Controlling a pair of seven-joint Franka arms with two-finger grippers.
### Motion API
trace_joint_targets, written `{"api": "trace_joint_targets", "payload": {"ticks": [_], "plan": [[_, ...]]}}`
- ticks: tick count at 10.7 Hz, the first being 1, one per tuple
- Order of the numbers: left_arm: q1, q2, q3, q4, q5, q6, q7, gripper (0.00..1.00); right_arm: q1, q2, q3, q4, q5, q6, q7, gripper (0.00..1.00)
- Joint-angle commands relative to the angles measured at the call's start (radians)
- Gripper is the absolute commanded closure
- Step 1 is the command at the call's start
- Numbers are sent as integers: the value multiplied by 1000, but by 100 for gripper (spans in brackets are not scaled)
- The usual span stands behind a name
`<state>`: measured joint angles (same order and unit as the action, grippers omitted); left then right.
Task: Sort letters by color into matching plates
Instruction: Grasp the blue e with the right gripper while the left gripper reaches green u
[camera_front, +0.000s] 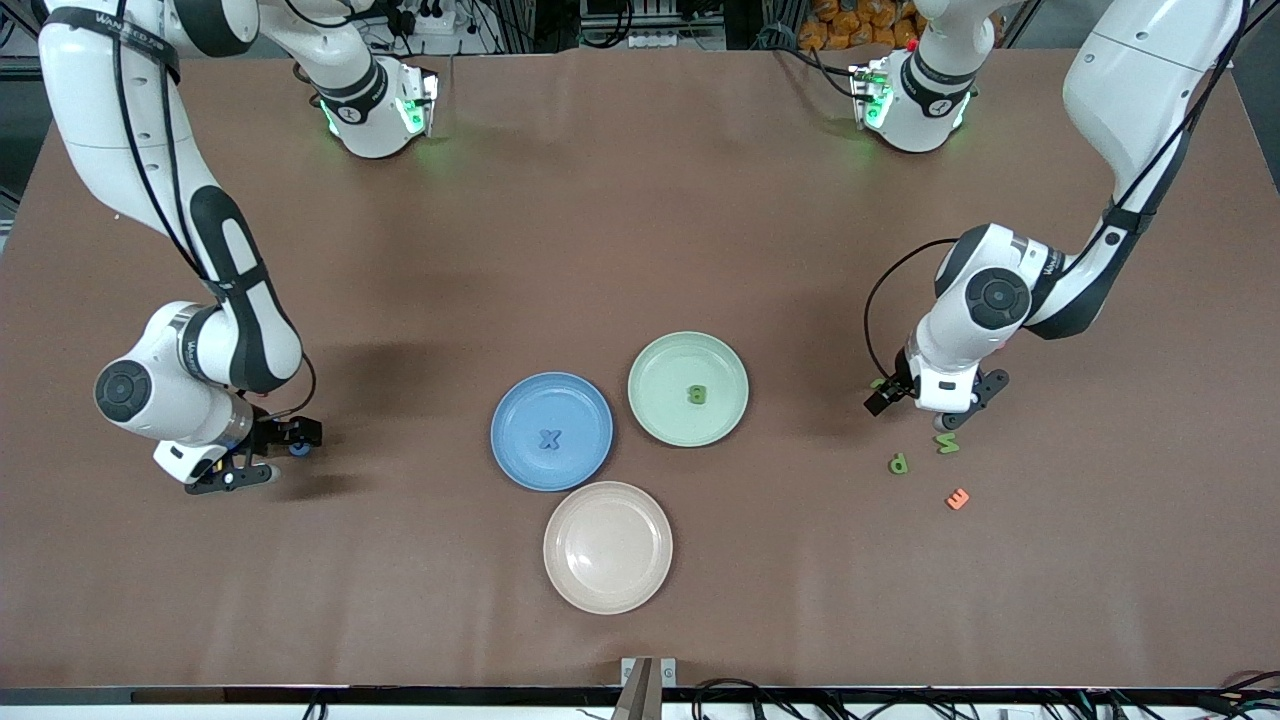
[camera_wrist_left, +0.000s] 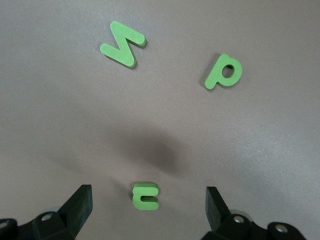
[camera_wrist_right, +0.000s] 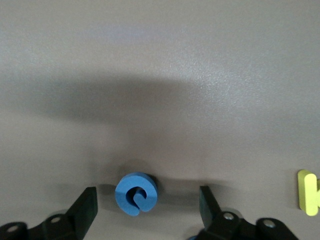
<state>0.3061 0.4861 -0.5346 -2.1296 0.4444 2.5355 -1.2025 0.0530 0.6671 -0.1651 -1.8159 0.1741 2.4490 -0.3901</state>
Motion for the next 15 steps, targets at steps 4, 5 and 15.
{"api": "trace_joint_targets", "payload": {"ticks": [4, 5, 15], "plan": [[2, 38, -2, -33, 22, 78, -80, 0, -15, -23, 13, -65, -1, 48, -36, 36], [2, 42, -1, -36, 22, 88, -80, 0, -15, -24, 13, -68, 1, 50, -36, 37], [8, 62, 2, -36, 59, 115, -80, 0, -1, -29, 18, -74, 12, 65, -23, 75]]}}
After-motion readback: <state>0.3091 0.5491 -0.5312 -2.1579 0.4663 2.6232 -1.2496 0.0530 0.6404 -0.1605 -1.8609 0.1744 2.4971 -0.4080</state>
